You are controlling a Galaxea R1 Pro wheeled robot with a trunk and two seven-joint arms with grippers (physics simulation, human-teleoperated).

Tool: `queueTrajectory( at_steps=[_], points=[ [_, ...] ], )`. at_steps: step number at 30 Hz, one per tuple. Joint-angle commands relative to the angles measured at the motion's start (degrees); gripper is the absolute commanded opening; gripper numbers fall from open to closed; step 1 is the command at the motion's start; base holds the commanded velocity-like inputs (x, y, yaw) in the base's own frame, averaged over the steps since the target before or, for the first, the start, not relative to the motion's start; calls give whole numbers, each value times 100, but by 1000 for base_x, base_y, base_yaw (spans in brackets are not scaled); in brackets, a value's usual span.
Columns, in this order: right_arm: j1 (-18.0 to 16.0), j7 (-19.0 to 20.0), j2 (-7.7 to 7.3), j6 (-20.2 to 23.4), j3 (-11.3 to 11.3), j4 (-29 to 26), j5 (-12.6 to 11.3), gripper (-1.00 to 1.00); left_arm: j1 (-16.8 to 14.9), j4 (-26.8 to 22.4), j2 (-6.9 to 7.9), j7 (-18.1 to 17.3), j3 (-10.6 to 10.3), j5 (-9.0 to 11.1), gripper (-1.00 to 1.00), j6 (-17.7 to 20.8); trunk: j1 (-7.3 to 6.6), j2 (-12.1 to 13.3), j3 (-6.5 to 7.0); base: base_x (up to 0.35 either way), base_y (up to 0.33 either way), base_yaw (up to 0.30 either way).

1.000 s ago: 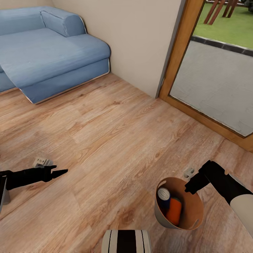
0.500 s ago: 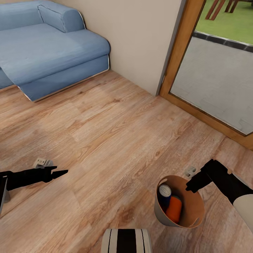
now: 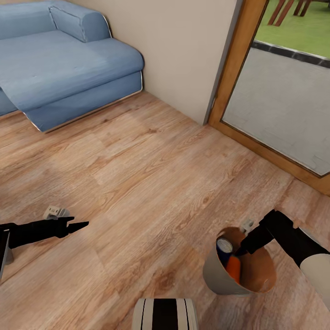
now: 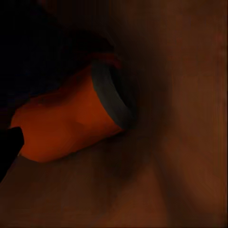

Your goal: Put the three can of soda from the living room inside the tash can in the kitchen.

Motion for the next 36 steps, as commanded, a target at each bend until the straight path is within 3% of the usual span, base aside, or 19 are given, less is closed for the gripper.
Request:
queueTrajectory(
  at_steps=[1, 36],
  points=[
    [0, 2, 0, 0, 0, 0, -1, 100, -1, 1, 0, 1, 0, 0, 100, 0, 0, 0, 0, 0, 0, 0],
    [0, 13, 5, -9, 6, 0, 13, 100, 0, 3, 0, 2, 0, 0, 100, -9, 0, 0, 0, 0, 0, 0]
  ],
)
